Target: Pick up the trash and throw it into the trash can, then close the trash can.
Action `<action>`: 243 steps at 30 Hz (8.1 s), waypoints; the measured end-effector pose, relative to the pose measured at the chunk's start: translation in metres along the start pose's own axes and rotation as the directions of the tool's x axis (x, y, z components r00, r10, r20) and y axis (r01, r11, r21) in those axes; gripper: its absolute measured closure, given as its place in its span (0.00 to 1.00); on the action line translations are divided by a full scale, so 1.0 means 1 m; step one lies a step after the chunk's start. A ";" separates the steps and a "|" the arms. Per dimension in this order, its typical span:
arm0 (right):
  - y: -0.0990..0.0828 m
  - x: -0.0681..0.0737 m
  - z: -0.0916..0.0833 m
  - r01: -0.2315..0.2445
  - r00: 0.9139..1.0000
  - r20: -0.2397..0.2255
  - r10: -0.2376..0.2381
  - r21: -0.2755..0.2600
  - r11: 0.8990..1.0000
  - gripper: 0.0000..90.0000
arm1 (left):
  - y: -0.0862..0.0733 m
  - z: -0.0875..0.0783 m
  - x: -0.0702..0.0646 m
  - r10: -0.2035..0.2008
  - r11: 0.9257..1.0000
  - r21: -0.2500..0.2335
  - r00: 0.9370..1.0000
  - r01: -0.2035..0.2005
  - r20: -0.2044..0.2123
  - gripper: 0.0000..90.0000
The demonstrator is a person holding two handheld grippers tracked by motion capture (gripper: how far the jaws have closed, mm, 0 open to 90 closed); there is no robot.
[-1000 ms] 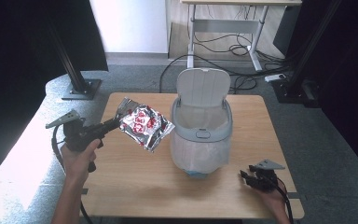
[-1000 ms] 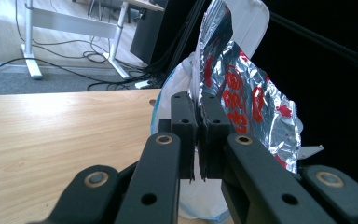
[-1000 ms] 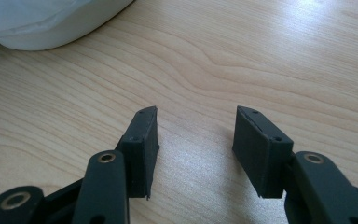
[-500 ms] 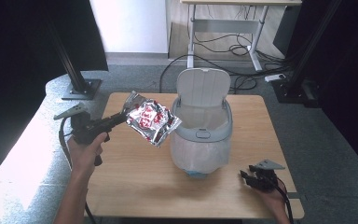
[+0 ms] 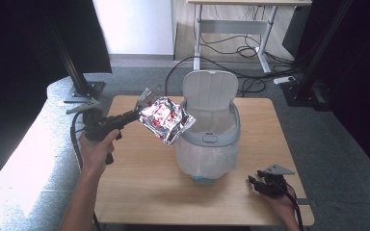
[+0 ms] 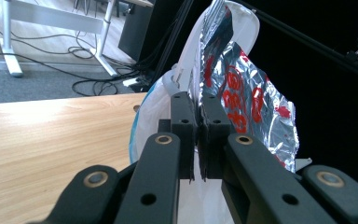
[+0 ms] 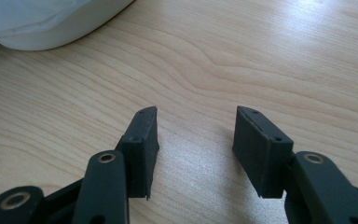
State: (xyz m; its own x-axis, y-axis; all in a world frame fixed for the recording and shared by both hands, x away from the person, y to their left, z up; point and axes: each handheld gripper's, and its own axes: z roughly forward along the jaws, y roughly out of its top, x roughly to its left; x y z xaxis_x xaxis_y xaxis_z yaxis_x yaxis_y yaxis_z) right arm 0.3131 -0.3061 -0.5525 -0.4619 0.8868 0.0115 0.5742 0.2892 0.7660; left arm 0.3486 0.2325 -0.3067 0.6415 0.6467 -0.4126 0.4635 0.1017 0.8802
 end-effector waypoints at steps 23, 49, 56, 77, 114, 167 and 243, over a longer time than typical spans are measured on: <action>0.000 0.000 0.000 0.000 1.000 0.000 0.000 0.000 1.000 0.55 | 0.011 0.019 -0.011 0.051 0.999 0.010 0.998 -0.051 -0.041 0.96; 0.000 0.000 0.000 0.001 1.000 -0.001 -0.001 0.001 1.000 0.55 | 0.024 0.037 -0.029 0.101 0.995 0.001 0.992 -0.102 -0.075 0.96; 0.000 0.000 0.000 0.001 1.000 -0.001 -0.001 0.001 1.000 0.55 | 0.029 0.044 -0.036 0.124 0.992 0.007 0.989 -0.124 -0.085 0.96; 0.000 0.000 0.000 0.002 1.000 -0.003 -0.002 0.001 1.000 0.55 | 0.034 0.067 -0.038 0.095 0.995 0.008 0.993 -0.095 -0.071 0.96; 0.000 0.000 0.000 0.004 1.000 -0.006 -0.004 0.001 1.000 0.54 | 0.035 0.116 -0.056 0.121 0.992 0.041 0.990 -0.118 -0.073 0.96; 0.000 0.000 0.000 0.008 1.000 -0.009 -0.008 0.001 1.000 0.54 | 0.018 0.105 -0.075 0.272 0.959 0.102 0.961 -0.265 -0.059 0.51; 0.056 -0.007 -0.041 -0.054 0.990 -0.134 0.039 -0.114 0.992 0.37 | -0.143 0.036 0.025 0.225 0.954 0.237 0.961 -0.184 -0.159 0.48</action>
State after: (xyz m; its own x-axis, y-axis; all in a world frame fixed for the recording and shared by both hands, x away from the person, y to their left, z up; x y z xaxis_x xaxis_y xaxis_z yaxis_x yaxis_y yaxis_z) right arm 0.3211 -0.3112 -0.4830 -0.5262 0.8408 0.1273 0.5173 0.1977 0.8326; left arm 0.3201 0.2071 -0.4511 0.6240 0.7647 -0.1611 0.4688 -0.2014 0.8600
